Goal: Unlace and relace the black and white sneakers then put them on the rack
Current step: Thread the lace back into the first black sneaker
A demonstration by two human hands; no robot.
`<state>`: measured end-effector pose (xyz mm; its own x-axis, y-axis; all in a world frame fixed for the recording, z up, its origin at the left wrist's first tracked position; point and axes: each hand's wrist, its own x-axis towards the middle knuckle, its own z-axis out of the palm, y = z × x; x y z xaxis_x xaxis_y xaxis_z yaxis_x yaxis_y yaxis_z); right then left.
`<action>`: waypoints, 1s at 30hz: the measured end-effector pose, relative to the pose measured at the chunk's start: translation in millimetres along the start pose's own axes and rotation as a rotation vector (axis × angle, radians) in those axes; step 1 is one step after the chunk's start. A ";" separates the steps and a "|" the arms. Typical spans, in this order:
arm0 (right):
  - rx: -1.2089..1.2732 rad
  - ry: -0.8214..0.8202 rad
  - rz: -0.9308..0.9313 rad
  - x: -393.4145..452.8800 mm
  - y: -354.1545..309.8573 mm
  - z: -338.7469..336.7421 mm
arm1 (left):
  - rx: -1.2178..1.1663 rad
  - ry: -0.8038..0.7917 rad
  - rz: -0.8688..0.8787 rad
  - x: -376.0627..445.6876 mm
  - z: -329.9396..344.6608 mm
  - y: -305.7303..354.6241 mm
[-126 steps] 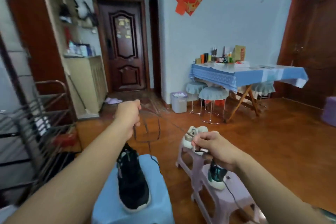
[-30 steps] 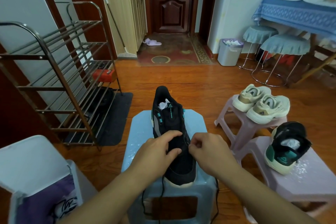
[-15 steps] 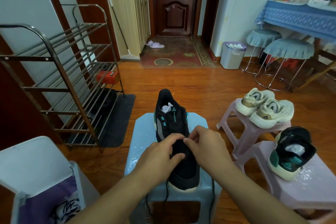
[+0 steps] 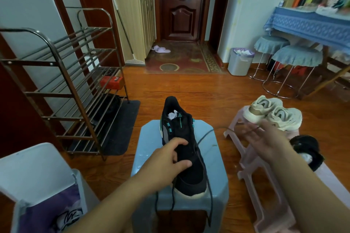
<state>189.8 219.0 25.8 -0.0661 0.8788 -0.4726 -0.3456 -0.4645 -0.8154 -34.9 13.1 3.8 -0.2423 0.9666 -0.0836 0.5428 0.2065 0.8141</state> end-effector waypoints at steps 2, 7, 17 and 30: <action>-0.747 0.114 -0.300 -14.7 10.2 19.1 | -0.190 -0.040 -0.096 -1.6 -16.0 8.7; -0.784 -0.865 -0.384 -129.7 51.0 60.0 | -0.328 -0.191 0.035 -30.4 -47.8 34.8; -0.871 -0.864 0.044 -124.0 49.2 34.5 | 0.698 -0.090 0.056 -44.5 -81.5 -5.6; -0.184 -0.815 0.081 -98.6 -2.2 9.5 | 0.794 -0.839 -0.292 -60.9 -72.7 -3.0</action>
<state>188.2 134.4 77.4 -0.7645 0.6127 -0.2003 -0.1566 -0.4780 -0.8643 -80.2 -57.5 48.2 0.0023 0.6039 -0.7971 0.9722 0.1854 0.1432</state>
